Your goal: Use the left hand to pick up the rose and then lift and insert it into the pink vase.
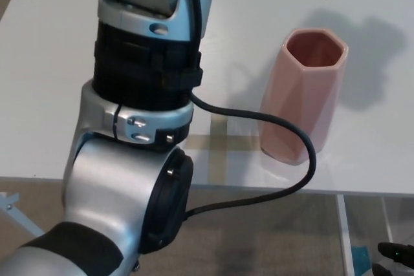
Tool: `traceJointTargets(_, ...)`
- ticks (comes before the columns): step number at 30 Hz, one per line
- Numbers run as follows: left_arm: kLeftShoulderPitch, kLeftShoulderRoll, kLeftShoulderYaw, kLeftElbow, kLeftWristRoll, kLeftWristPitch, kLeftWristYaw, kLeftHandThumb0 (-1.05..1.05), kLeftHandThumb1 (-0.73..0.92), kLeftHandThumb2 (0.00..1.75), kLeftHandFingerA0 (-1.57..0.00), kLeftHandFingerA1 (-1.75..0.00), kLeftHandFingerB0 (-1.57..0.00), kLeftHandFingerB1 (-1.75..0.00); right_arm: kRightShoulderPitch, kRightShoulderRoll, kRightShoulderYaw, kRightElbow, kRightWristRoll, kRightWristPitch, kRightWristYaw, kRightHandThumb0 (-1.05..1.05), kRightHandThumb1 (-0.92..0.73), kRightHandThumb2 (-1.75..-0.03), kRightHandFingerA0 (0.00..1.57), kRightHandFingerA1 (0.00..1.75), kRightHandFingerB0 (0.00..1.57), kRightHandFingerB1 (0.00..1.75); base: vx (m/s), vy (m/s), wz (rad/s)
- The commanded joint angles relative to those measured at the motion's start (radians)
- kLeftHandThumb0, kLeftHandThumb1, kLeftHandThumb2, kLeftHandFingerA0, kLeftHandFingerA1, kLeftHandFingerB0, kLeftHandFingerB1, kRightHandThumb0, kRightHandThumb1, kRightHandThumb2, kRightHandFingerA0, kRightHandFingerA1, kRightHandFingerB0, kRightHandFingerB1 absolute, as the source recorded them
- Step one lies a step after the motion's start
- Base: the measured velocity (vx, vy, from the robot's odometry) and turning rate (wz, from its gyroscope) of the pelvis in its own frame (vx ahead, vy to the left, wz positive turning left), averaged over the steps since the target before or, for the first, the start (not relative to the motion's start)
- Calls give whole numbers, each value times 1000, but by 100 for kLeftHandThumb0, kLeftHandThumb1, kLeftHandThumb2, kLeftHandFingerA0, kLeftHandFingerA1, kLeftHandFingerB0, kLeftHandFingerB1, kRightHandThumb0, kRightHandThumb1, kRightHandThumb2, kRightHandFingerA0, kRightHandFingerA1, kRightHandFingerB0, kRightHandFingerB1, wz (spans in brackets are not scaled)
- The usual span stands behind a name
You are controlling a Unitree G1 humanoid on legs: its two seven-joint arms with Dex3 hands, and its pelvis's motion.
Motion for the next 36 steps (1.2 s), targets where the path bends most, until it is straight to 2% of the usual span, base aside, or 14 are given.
traceJointTargets(1,13,-18,-7,-34,-35,41,19,-20,80,64,-89,-146,-81,-80,5,-2,-6,3,9,11,11,-29,-61,-58,72,45,61,42,0,0,0)
traceJointTargets(7,23,-40,-5,-61,-44,89,45,-20,80,64,-88,-145,-80,-82,6,-1,-7,1,8,10,12,-28,-61,-58,72,45,61,42,0,0,0)
traceJointTargets(14,1,-48,19,-105,-78,217,89,-19,79,63,-87,-147,-79,-81,7,-3,-7,5,6,13,12,-27,-61,-58,73,45,62,42,0,0,0)
traceJointTargets(16,-1,-46,20,-109,-79,234,94,-19,79,63,-87,-147,-79,-80,7,-4,-8,5,7,12,14,-27,-61,-58,73,45,62,42,0,0,0)
traceJointTargets(18,3,-43,18,-115,-77,252,98,-18,77,67,-84,-151,-82,-69,10,-2,-4,4,2,11,13,-27,-61,-58,73,45,62,42,0,0,0)
traceJointTargets(28,11,-28,-1,-115,-65,256,102,-18,77,67,-81,-150,-82,-69,9,-4,-8,-1,7,8,21,-27,-61,-58,73,45,62,42,0,0,0)
traceJointTargets(29,46,-8,-51,-141,-37,227,82,-17,78,65,-82,-149,-80,-77,5,-3,-10,1,8,14,18,-27,-61,-58,73,45,62,42,0,0,0)
traceJointTargets(36,85,-3,-72,-150,-44,214,79,-18,77,67,-80,-149,-79,-81,4,-3,-10,3,7,13,16,-27,-61,-58,73,45,62,42,0,0,0)
